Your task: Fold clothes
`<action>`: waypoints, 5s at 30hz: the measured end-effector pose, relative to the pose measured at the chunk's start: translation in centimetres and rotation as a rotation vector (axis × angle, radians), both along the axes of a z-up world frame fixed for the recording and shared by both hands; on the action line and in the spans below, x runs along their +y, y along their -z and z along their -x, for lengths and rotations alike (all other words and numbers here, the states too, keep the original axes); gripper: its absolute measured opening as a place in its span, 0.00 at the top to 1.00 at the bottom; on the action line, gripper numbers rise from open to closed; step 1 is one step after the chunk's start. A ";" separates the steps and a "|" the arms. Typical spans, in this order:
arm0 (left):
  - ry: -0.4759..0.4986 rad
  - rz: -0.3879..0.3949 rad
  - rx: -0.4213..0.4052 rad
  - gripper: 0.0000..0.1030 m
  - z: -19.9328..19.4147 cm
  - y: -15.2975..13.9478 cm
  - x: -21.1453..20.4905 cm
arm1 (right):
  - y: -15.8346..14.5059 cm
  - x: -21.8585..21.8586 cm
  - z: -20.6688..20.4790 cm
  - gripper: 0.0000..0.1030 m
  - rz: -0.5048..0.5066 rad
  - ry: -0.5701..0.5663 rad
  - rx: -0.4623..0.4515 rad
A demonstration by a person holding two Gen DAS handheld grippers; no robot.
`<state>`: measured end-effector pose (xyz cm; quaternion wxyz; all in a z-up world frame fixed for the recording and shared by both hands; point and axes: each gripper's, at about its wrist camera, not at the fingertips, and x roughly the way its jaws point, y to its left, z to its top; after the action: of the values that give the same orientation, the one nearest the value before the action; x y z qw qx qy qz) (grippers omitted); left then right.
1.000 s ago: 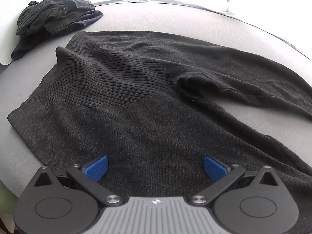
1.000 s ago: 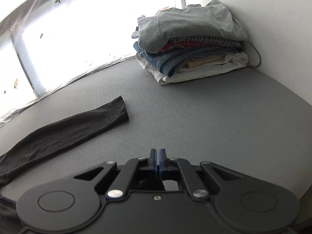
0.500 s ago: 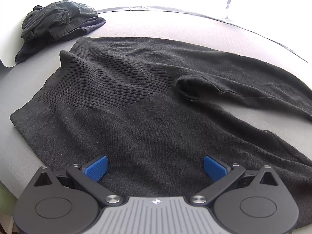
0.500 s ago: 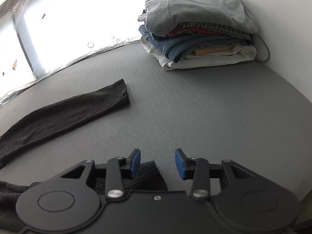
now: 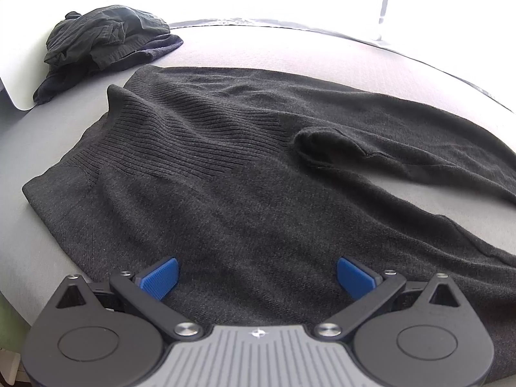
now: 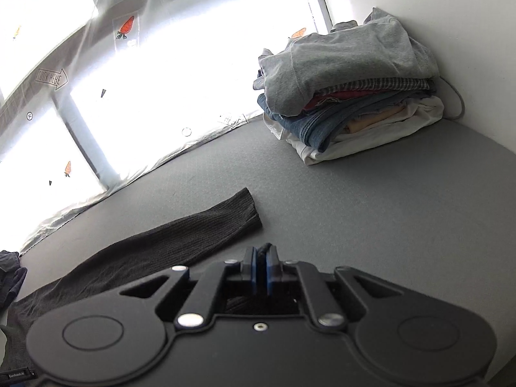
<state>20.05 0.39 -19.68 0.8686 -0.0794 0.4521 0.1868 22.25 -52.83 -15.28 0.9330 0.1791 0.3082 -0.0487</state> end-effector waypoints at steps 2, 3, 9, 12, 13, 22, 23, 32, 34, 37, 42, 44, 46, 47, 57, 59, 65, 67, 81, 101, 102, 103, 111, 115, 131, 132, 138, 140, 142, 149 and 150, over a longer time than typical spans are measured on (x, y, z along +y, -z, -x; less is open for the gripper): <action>-0.007 -0.005 -0.007 0.00 0.2 0.0 -0.2 | 1.9 0.2 -0.7 0.94 0.104 0.010 0.115; -0.009 -0.007 -0.008 0.00 0.2 0.0 -0.2 | 2.8 0.3 -1.0 0.94 0.163 0.015 0.173; -0.019 -0.016 -0.019 0.00 0.3 0.1 -0.4 | 3.1 -0.7 1.3 0.51 0.101 0.137 0.202; -0.020 -0.018 -0.023 0.00 0.4 0.1 -0.4 | 3.0 -1.1 3.1 0.52 -0.028 0.189 0.194; -0.020 -0.018 -0.022 0.00 0.3 0.1 -0.4 | 3.2 -1.2 3.7 0.52 -0.062 0.205 0.195; -0.017 -0.019 -0.031 0.00 0.4 0.1 -0.5 | 5.9 -1.1 6.9 0.51 -0.379 0.265 0.187; -0.016 -0.018 -0.032 0.00 0.4 0.1 -0.5 | 6.0 -0.8 6.8 0.52 -0.393 0.257 0.177; 0.007 -0.012 -0.036 0.00 0.7 0.1 -0.3 | 6.3 1.9 4.6 0.71 -0.314 0.243 0.231; 0.018 -0.006 -0.031 0.00 0.7 0.0 -0.1 | 6.3 1.8 4.4 0.83 -0.319 0.290 0.256; 0.045 0.011 -0.012 0.00 0.6 -0.1 0.2 | 6.7 0.8 4.8 0.87 -0.422 0.388 0.265; 0.118 0.055 -0.011 0.00 1.1 -0.4 1.3 | 6.8 1.0 4.8 0.93 -0.423 0.453 0.275; 0.134 0.095 -0.019 0.00 1.3 -0.6 2.5 | 6.8 1.3 4.7 0.93 -0.415 0.478 0.278; 0.099 0.121 -0.028 0.04 1.6 -1.0 4.3 | 6.7 1.6 4.5 0.93 -0.409 0.503 0.282; 0.075 0.132 -0.034 0.06 1.8 -1.2 5.2 | 6.7 1.7 4.5 0.93 -0.405 0.515 0.284; -0.394 0.219 -0.116 0.39 5.8 -1.7 18.4 | 6.4 3.4 4.1 0.93 -0.313 0.585 0.285; -0.441 0.179 -0.094 0.39 6.3 -1.5 20.1 | 6.5 3.5 4.2 0.93 -0.314 0.601 0.278; -0.436 0.157 -0.088 0.37 5.9 -1.1 22.2 | 6.4 4.0 4.2 0.93 -0.291 0.637 0.270; -0.425 0.125 -0.069 0.37 5.1 -0.8 22.4 | 6.4 4.3 4.1 0.93 -0.275 0.642 0.272; -0.490 0.213 -0.155 0.96 5.4 -3.2 25.3 | 2.8 4.9 4.8 0.98 -0.292 0.652 0.106; -0.475 0.259 -0.373 0.96 6.0 -11.7 25.7 | -4.6 5.9 3.5 0.98 -0.173 0.533 -0.070; -0.475 0.256 -0.371 0.96 5.9 -11.6 25.6 | -4.4 5.9 3.3 0.98 -0.177 0.532 -0.066; -0.474 0.250 -0.368 0.96 5.7 -11.5 25.6 | -4.2 5.9 3.1 0.98 -0.177 0.533 -0.062; -0.481 0.243 -0.381 0.96 3.6 -11.7 26.0 | -3.6 5.7 -0.1 0.98 -0.126 0.507 -0.041; -0.496 0.252 -0.384 0.96 2.3 -11.6 26.1 | -3.3 5.6 -2.1 0.98 -0.132 0.496 -0.043; -0.583 0.259 -0.372 0.96 -7.3 -8.9 25.9 | -0.3 4.8 -14.9 0.99 -0.123 0.472 0.021; -0.602 0.264 -0.368 0.96 -8.0 -8.7 26.0 | -0.1 4.6 -15.9 1.00 -0.117 0.480 0.025; -0.583 0.203 -0.303 0.96 -12.5 -7.5 25.5 | 0.7 3.3 -20.7 1.00 -0.073 0.468 0.082; -0.584 0.193 -0.276 0.96 -13.4 -6.8 25.3 | 1.4 3.6 -21.6 1.00 -0.075 0.442 0.128; -0.594 0.198 -0.256 0.96 -13.9 -6.1 25.2 | 2.3 4.5 -22.1 0.98 -0.082 0.419 0.183; -0.585 0.181 -0.220 0.96 -14.7 -5.3 25.1 | 5.3 9.7 -22.7 0.88 -0.123 0.307 0.291; -0.583 0.181 -0.220 0.96 -14.5 -5.4 25.1 | 5.5 10.4 -22.7 0.85 -0.126 0.296 0.295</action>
<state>34.56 25.48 -14.30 0.8117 -0.3021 0.3284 0.3769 44.91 -42.39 -20.76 0.8474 0.2712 0.4143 -0.1916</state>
